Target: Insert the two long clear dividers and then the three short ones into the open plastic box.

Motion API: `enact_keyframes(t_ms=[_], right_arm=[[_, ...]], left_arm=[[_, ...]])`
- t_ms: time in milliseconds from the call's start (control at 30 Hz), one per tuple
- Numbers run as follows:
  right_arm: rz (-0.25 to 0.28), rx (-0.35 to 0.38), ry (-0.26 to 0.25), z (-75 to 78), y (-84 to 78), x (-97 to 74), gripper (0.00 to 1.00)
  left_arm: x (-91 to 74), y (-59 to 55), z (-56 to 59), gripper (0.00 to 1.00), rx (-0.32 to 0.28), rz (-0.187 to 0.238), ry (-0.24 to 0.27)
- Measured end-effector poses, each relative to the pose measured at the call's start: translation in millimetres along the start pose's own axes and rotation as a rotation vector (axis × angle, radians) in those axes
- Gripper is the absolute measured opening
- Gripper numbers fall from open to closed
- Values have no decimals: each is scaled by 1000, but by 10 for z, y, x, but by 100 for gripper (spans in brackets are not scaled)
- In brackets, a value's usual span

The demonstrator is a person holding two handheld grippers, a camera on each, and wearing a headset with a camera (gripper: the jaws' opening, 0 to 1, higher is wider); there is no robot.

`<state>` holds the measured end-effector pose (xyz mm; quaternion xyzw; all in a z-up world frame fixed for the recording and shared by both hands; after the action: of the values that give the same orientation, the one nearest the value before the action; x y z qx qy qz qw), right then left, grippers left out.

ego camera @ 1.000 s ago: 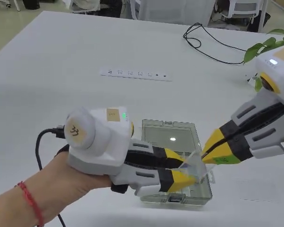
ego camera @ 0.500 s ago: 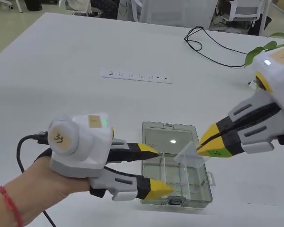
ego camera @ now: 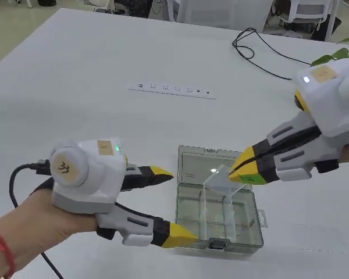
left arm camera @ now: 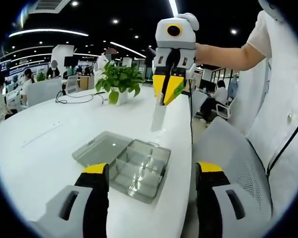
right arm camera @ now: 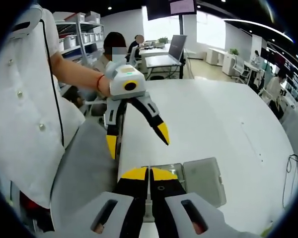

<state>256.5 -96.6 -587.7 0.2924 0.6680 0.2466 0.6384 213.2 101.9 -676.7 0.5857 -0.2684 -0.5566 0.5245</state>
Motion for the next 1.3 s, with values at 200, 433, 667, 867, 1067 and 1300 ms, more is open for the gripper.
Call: enact_keyframes(t_ms=[200,433,667,867,1067,1300], right_arm=[[5,16,-2,88,-54,167,3],[18,45,-11,200,-172,394,3],[6,54,-15,209,-289,564,3],[-7,57,-21,243,-382,672,3],[-30,52,-15,243,-468,774,3],[-42,43,-22,246,-481,789,3]], left_arm=[[18,-84,-22,84,-5,-18,1],[28,-148,-57,98,-29,-8,14],[38,-178,-63,100,-39,-1,8],[42,-198,-69,100,-51,0,8],[46,-199,-68,100,-54,8,7],[43,-214,-65,100,-58,9,10]])
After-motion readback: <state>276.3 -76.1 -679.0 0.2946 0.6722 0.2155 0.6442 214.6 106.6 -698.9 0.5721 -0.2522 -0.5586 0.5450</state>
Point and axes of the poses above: the centre of the closed fingertips' face, and the gripper's own axes: x roughly forward along the fingers, z roughly to its right, y roughly out of its top, the point moved 10 cm from there along -x, roughly backward along the fingers, and after that the axes turned 1 degree about -y, right-handed, at the moved point
